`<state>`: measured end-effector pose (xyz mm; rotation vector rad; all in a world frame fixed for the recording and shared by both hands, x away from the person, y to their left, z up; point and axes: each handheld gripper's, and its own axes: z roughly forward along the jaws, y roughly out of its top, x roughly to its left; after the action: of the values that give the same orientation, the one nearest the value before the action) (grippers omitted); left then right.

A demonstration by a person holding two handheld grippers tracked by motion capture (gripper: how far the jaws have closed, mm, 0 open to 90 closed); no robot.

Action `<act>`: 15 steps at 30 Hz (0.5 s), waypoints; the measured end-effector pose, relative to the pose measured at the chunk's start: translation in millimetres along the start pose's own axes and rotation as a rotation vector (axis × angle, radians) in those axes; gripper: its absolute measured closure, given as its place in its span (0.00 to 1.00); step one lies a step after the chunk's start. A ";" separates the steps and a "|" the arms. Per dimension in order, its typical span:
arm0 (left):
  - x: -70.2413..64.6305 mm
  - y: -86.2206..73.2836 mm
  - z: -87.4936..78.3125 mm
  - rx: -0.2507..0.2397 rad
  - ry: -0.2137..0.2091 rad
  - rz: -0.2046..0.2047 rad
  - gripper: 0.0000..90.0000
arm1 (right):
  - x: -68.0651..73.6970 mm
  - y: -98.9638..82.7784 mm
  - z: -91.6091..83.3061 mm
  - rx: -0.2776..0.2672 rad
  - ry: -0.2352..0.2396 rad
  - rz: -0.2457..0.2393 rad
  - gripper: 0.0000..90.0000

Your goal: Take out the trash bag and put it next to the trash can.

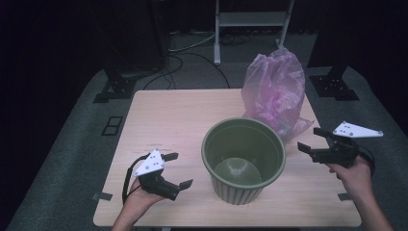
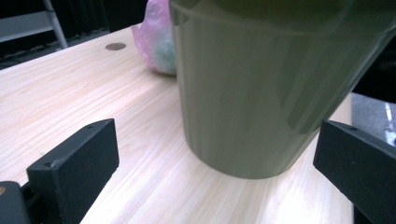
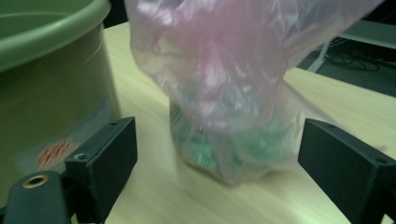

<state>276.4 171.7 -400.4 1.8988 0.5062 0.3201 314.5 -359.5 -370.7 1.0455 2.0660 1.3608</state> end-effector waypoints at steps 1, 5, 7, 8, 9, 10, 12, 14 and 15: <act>0.7 -1.1 0.7 0.003 0.003 0.000 0.00 | 1.1 -2.6 -2.6 0.001 0.000 0.002 0.12; 2.3 -4.6 3.0 0.023 0.011 0.003 0.00 | 5.1 -17.0 -14.0 0.018 0.012 0.006 0.12; 3.2 -6.9 4.4 0.037 0.018 0.005 0.00 | 6.9 -25.3 -18.0 0.026 0.017 0.003 0.12; 4.1 -8.4 5.2 0.046 0.024 0.008 0.00 | 8.0 -29.6 -19.6 0.028 0.020 -0.001 0.12; 4.4 -9.3 5.6 0.054 0.027 0.009 0.00 | 9.2 -35.1 -21.1 0.034 0.022 -0.009 0.12; 5.1 -10.5 6.2 0.064 0.033 0.011 0.00 | 9.8 -38.4 -21.9 0.043 0.023 -0.012 0.12; 6.4 -13.1 7.4 0.086 0.043 0.015 0.00 | 11.9 -48.0 -22.7 0.066 0.027 -0.013 0.12; 7.6 -16.2 9.3 0.116 0.051 0.024 0.00 | 12.9 -55.6 -21.9 0.089 0.031 -0.028 0.12; 8.4 -18.0 10.3 0.130 0.054 0.023 0.00 | 13.4 -59.8 -21.0 0.104 0.031 -0.037 0.12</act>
<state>284.8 173.1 -421.1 2.0273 0.5528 0.3618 270.7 -374.3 -416.0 1.0297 2.1886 1.2711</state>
